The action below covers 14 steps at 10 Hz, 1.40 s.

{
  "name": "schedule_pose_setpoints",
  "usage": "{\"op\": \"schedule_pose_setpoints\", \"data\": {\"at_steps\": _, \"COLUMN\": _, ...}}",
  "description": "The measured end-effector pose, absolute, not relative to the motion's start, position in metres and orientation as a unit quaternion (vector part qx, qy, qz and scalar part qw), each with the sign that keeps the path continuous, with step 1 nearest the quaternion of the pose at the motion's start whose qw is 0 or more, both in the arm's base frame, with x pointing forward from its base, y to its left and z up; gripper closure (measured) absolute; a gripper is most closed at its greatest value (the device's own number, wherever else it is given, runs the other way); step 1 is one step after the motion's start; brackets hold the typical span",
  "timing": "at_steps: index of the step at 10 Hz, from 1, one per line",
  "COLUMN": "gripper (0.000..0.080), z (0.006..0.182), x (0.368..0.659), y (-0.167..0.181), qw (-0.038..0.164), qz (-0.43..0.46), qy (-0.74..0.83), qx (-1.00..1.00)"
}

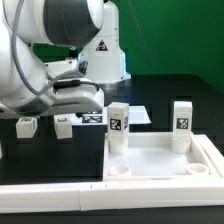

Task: Assemble square table

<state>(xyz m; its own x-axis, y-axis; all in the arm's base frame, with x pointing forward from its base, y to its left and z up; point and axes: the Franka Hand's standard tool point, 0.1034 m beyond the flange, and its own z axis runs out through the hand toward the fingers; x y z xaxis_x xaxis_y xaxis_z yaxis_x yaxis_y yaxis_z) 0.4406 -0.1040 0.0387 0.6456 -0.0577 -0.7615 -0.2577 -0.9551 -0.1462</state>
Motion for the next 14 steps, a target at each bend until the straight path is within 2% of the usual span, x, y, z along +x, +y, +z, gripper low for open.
{"op": "schedule_pose_setpoints", "data": {"at_steps": 3, "gripper": 0.0151, "z": 0.036, "x": 0.44, "y": -0.099, "qw": 0.12, "qz": 0.415, "qy": 0.085, "qx": -0.898}}
{"op": "schedule_pose_setpoints", "data": {"at_steps": 9, "gripper": 0.0151, "z": 0.01, "x": 0.419, "y": -0.095, "qw": 0.117, "qz": 0.443, "qy": 0.083, "qx": -0.885}}
{"op": "schedule_pose_setpoints", "data": {"at_steps": 11, "gripper": 0.0151, "z": 0.007, "x": 0.417, "y": -0.092, "qw": 0.116, "qz": 0.442, "qy": 0.079, "qx": -0.886}}
{"op": "schedule_pose_setpoints", "data": {"at_steps": 13, "gripper": 0.0395, "z": 0.007, "x": 0.417, "y": -0.092, "qw": 0.116, "qz": 0.443, "qy": 0.079, "qx": -0.886}}
{"op": "schedule_pose_setpoints", "data": {"at_steps": 14, "gripper": 0.0395, "z": 0.007, "x": 0.417, "y": -0.092, "qw": 0.116, "qz": 0.443, "qy": 0.079, "qx": -0.886}}
